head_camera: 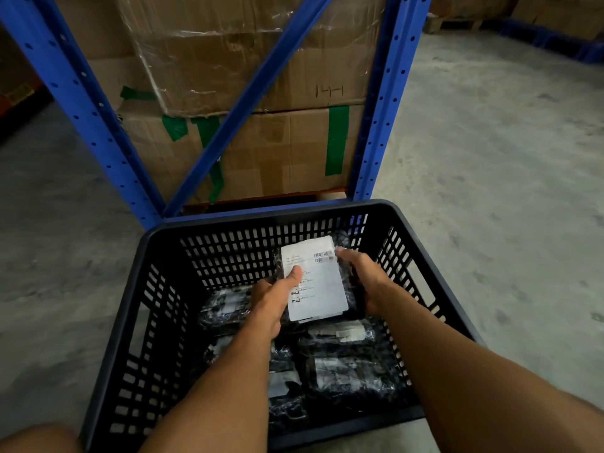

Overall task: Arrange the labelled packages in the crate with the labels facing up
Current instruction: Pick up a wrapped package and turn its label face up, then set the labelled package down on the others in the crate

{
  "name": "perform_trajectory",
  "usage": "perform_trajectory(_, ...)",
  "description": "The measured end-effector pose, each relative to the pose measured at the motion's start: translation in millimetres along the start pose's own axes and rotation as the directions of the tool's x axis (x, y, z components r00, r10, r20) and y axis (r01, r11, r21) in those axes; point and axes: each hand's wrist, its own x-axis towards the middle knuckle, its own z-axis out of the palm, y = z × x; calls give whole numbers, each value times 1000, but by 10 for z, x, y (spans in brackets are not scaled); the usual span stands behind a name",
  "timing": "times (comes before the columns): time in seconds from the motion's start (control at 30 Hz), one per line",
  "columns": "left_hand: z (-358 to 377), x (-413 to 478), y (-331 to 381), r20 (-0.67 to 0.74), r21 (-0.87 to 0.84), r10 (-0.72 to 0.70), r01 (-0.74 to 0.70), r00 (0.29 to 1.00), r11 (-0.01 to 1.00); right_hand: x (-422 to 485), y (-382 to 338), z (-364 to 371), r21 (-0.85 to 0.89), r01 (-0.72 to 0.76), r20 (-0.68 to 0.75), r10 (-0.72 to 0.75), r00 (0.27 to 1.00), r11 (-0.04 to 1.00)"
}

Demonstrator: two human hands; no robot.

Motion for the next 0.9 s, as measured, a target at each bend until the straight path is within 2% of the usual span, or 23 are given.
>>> perform_trajectory(0.07,45,25,-76,36,28,-39,38,999,999,63,61,-21,-171,-4,-12,2,1000,985)
perform_trajectory(0.1,71,45,-116,35,51,-45,43,998,998,102,117,-31,-201,6,-39,-14,999,979)
perform_trajectory(0.23,120,103,-153,64,102,-29,22,998,995,191,264,-84,-161,-1,-31,-4,1000,987)
perform_trajectory(0.33,128,164,-133,128,105,5,-19,992,994,231,248,-102,-107,62,-49,-68,996,992)
perform_trajectory(0.43,157,189,-152,175,124,-6,-16,985,992,283,311,-134,-144,66,-74,-77,994,987)
perform_trajectory(0.63,155,252,-138,209,177,-36,-1,977,984,393,375,-171,-104,21,-41,-25,999,994)
perform_trajectory(0.83,147,283,-127,230,317,-32,-44,973,947,374,379,-222,-122,64,53,-57,997,991)
perform_trajectory(0.9,132,258,-109,214,347,-24,-54,976,936,334,370,-233,-181,87,77,-74,994,980)
